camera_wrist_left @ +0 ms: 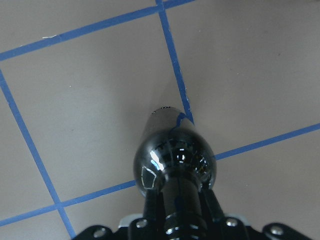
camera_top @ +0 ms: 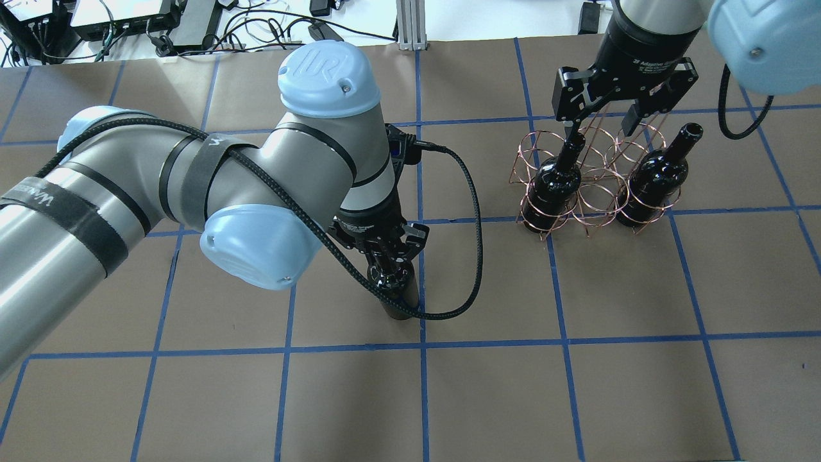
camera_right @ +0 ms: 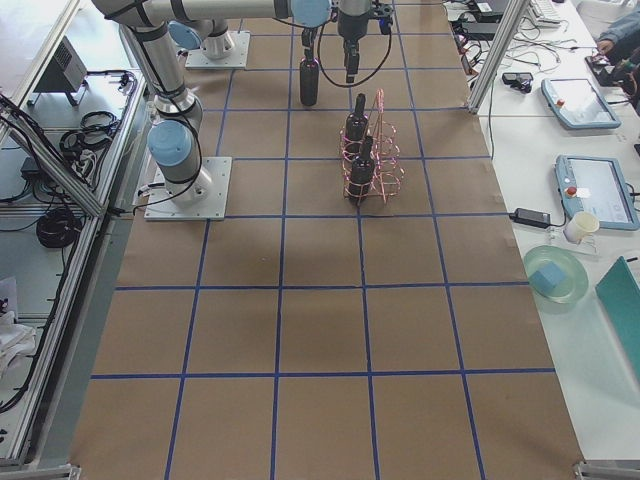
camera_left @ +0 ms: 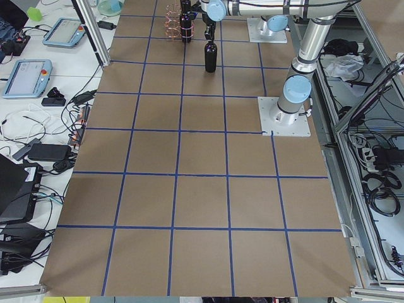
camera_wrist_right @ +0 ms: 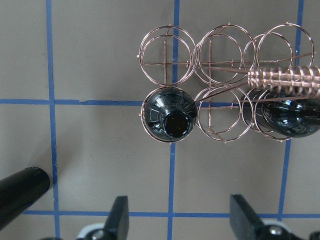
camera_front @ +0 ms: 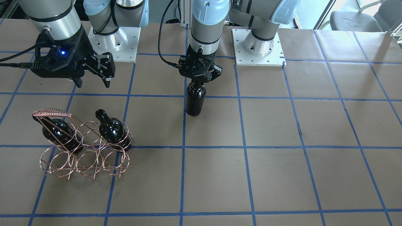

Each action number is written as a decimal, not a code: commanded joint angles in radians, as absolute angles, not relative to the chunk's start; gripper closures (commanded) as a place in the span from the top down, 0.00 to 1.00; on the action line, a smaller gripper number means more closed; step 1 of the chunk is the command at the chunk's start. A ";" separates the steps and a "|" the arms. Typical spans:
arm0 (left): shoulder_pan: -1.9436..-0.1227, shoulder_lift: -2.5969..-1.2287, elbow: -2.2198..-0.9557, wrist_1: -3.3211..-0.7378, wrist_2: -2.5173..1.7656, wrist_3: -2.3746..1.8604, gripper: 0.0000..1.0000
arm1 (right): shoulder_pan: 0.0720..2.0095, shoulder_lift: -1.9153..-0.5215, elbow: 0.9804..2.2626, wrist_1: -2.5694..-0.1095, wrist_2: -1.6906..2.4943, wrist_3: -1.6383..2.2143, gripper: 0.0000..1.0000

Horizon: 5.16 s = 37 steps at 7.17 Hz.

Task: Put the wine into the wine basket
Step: 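Open the left gripper and raise it off the upright bottle, then move the right gripper over the upright bottle while the left arm withdraws, then lower the right gripper and grasp the upright bottle's neck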

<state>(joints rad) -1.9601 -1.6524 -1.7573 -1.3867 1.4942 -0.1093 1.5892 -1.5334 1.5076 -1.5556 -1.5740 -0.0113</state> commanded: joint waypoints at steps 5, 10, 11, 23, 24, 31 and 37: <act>-1.870 -1.618 -1.582 -1.483 1.550 -0.123 1.00 | 1.603 -1.546 1.520 -1.554 -1.566 -0.009 0.76; -1.455 -1.609 -1.447 -1.559 1.568 0.009 1.00 | 1.906 -1.534 1.543 -1.548 -1.554 0.369 0.75; -1.368 -1.620 -1.448 -1.557 1.566 0.030 1.00 | 1.971 -1.516 1.543 -1.563 -1.549 0.473 0.74; -1.246 -1.678 -1.473 -1.528 1.568 0.138 1.00 | 2.131 -1.390 1.628 -1.767 -1.560 0.558 0.74; -1.250 -1.677 -1.473 -1.528 1.566 0.137 1.00 | 2.131 -1.390 1.628 -1.769 -1.554 0.558 0.74; -1.276 -1.678 -1.485 -1.525 1.565 0.135 1.00 | 2.129 -1.373 1.629 -1.781 -1.555 0.555 0.59; -1.276 -1.681 -1.486 -1.525 1.562 0.138 1.00 | 2.123 -1.376 1.623 -1.779 -1.548 0.555 0.04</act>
<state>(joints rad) -1.2762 -1.6811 -1.4864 -1.5248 1.5624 0.1381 2.1280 -1.3701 1.6264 -1.7817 -1.5488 0.5560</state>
